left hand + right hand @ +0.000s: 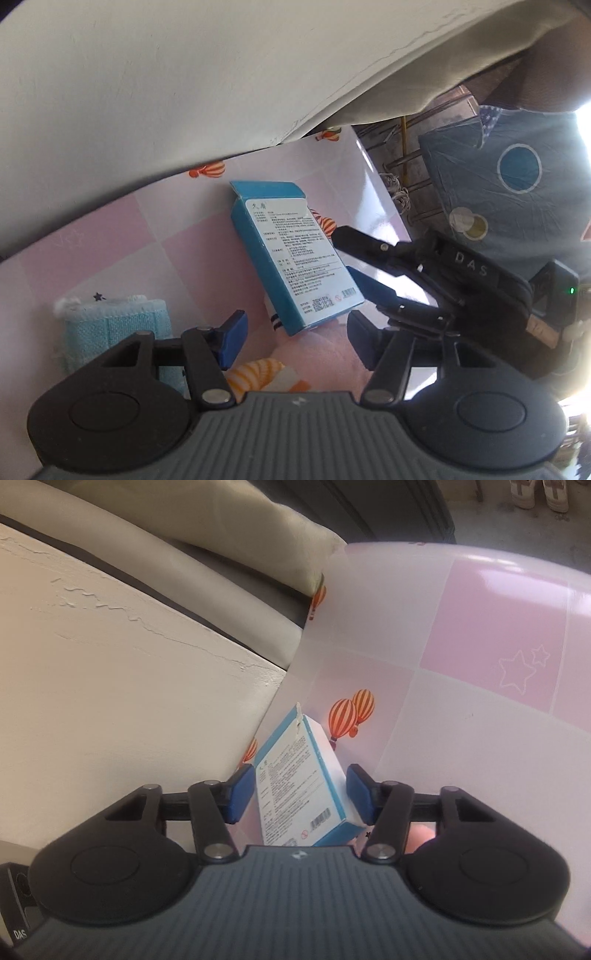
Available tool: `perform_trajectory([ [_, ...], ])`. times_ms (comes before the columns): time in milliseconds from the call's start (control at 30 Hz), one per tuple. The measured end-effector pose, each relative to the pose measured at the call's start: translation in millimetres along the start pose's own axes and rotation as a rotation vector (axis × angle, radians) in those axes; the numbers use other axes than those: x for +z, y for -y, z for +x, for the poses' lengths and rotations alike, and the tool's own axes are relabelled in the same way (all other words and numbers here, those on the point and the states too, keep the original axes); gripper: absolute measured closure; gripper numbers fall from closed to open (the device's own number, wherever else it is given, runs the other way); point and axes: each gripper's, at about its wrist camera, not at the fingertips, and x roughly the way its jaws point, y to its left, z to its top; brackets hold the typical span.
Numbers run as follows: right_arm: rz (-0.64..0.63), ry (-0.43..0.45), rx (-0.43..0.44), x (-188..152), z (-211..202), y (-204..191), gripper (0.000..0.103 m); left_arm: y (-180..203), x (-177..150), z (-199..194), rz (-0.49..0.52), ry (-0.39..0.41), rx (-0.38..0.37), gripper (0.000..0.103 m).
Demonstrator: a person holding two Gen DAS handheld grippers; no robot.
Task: Organize soft objects
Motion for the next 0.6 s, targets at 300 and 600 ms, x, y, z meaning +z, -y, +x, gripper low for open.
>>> perform_trajectory([
  [300,0.033,-0.044,0.028,-4.7,15.0,5.8,0.077,1.7,4.7,7.0,0.014,0.002,0.046,0.056],
  [600,0.019,0.006,0.06,-5.4,-18.9,-13.7,0.077,25.6,-4.6,-26.2,0.127,0.042,0.028,0.059],
])
